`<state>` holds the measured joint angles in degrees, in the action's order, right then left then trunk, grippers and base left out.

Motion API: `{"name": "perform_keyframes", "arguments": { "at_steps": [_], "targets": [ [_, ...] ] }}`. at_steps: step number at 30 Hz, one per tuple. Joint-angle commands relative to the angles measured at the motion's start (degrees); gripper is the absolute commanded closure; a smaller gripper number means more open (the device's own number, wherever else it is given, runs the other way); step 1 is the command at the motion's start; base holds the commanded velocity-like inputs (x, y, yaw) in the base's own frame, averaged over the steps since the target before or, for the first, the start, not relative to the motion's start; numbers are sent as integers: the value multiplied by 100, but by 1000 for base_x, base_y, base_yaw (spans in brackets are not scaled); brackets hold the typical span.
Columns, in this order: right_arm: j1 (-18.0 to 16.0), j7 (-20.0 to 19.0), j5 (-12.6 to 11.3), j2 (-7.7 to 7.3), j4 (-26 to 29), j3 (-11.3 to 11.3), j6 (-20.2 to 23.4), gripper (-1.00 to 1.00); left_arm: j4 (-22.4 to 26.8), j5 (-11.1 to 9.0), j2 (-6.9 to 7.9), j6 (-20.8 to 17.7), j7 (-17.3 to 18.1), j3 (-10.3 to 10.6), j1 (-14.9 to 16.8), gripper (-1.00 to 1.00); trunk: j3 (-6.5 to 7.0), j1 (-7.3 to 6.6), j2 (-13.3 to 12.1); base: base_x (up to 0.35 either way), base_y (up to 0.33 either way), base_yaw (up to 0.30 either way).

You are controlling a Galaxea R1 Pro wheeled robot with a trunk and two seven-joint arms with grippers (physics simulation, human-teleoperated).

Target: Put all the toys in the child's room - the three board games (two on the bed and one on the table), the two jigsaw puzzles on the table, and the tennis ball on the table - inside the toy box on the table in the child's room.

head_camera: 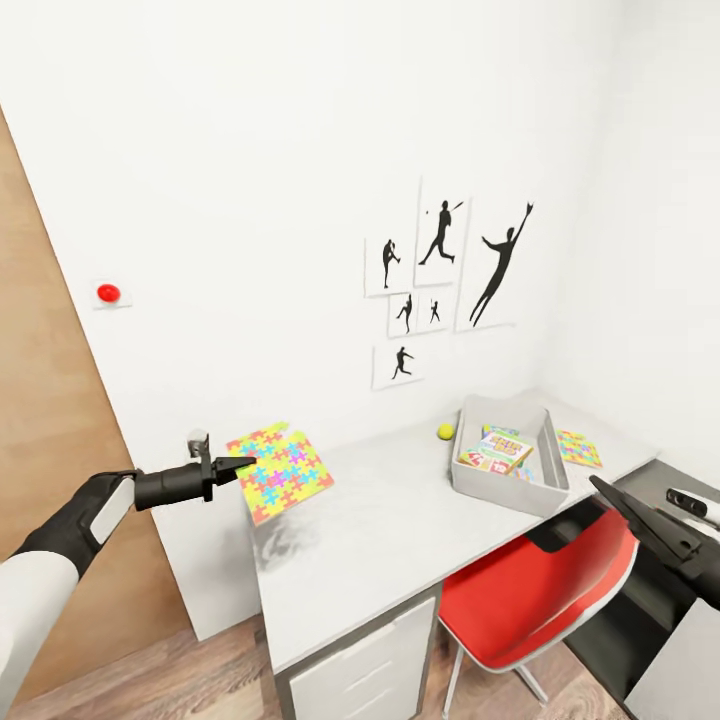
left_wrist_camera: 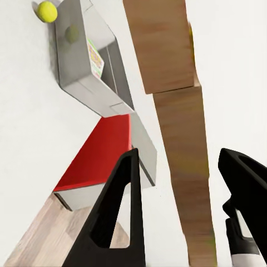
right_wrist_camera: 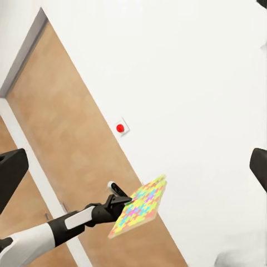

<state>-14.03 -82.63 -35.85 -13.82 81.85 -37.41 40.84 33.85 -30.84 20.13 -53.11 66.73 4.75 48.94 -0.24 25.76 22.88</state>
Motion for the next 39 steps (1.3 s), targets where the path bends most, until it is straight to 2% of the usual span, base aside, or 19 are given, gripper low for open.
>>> {"name": "perform_keyframes", "arguments": {
  "at_steps": [1, 7, 18, 27, 39],
  "targets": [
    [-3, -12, -10, 1, -2, -2, 57, -100, -1, -27, 9, -25, 7, 25, 2, 100, 6, 3, 4, 0, 0, -178],
    [-3, -8, -9, -3, -2, -3, 56, -100, -1, -25, -3, 2, 0, 26, 2, 100, 48, 3, 4, 0, -125, -141],
    [-3, -4, 5, 12, -2, -4, 39, -100, -1, -27, 16, 11, 7, 22, -7, 100, 57, 3, 4, 22, -248, -17],
    [-3, -1, 30, 12, -2, -3, 38, -100, -1, -27, 15, 57, 14, 19, -26, 100, 57, 3, 4, 114, -125, 0],
    [-3, 2, 15, 12, 4, 1, 53, -100, -1, -19, 22, 150, 196, 23, -33, 100, 82, 3, 4, 142, -129, -27]
  ]
}}
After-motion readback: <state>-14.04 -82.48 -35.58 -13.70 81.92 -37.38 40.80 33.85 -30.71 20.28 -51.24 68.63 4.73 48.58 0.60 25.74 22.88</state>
